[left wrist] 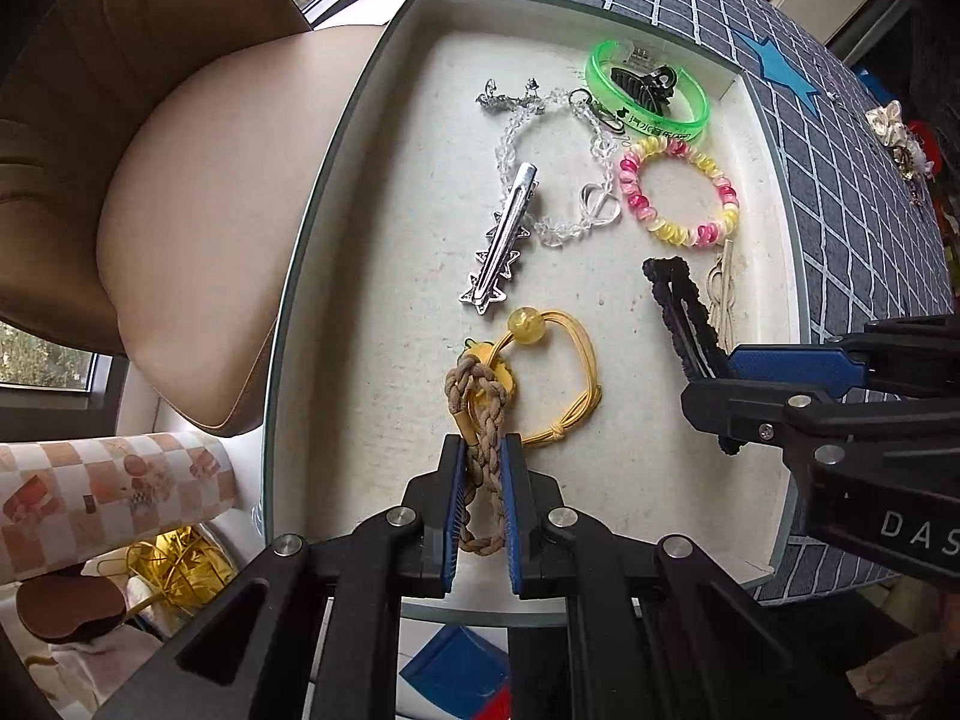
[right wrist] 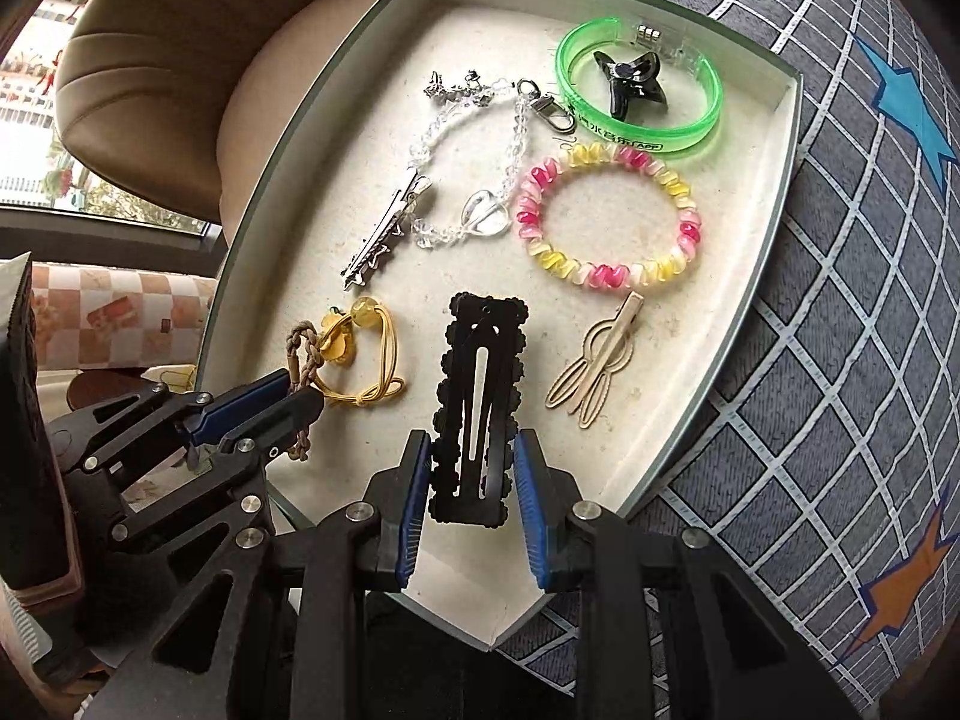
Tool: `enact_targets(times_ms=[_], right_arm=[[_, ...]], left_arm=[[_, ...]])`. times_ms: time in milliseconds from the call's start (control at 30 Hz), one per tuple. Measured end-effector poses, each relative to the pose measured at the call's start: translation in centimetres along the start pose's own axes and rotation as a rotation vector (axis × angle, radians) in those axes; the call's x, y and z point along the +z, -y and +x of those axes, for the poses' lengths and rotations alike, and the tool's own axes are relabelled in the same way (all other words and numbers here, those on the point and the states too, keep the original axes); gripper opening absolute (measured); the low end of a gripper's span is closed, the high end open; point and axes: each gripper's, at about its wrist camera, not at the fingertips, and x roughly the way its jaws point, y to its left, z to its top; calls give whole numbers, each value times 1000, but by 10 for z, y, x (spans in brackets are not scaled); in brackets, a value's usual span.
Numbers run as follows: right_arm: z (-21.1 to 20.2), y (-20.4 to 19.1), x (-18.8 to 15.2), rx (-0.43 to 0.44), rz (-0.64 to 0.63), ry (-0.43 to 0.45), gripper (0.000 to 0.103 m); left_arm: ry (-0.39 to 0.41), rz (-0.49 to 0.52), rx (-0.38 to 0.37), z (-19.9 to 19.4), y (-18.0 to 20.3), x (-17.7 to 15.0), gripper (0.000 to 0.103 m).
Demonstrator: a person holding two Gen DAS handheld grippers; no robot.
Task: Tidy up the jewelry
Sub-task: 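Lower and release braided bracelet with left tool while right tool releases black clip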
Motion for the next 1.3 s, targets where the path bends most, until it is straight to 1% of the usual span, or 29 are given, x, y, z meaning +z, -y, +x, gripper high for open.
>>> enact_targets(times_ms=[300, 433, 600, 667, 800, 1033, 1133, 1267, 1300], right_arm=[[5, 15, 16, -68, 42, 15, 30], [8, 20, 14, -76, 42, 10, 30], [16, 7, 13, -99, 13, 9, 31], [20, 2, 11, -99, 12, 6, 31], [21, 3, 12, -96, 17, 1, 31], [19, 12, 17, -84, 28, -8, 32], [16, 14, 15, -78, 27, -1, 37], [4, 13, 18, -61, 29, 20, 51], [-1, 12, 19, -60, 28, 31, 52]], left_arm=[[21, 1, -10, 8, 3, 11, 19], [27, 2, -7, 8, 4, 12, 19], [23, -3, -7, 8, 3, 11, 19], [21, -2, -6, 8, 2, 9, 19], [20, 9, 2, 6, 6, 8, 19], [17, 20, 21, 3, 11, 9, 19], [11, 14, 22, 2, 11, 9, 19], [1, 11, 25, 2, 11, 10, 19], [0, 10, 27, 1, 11, 10, 19]])
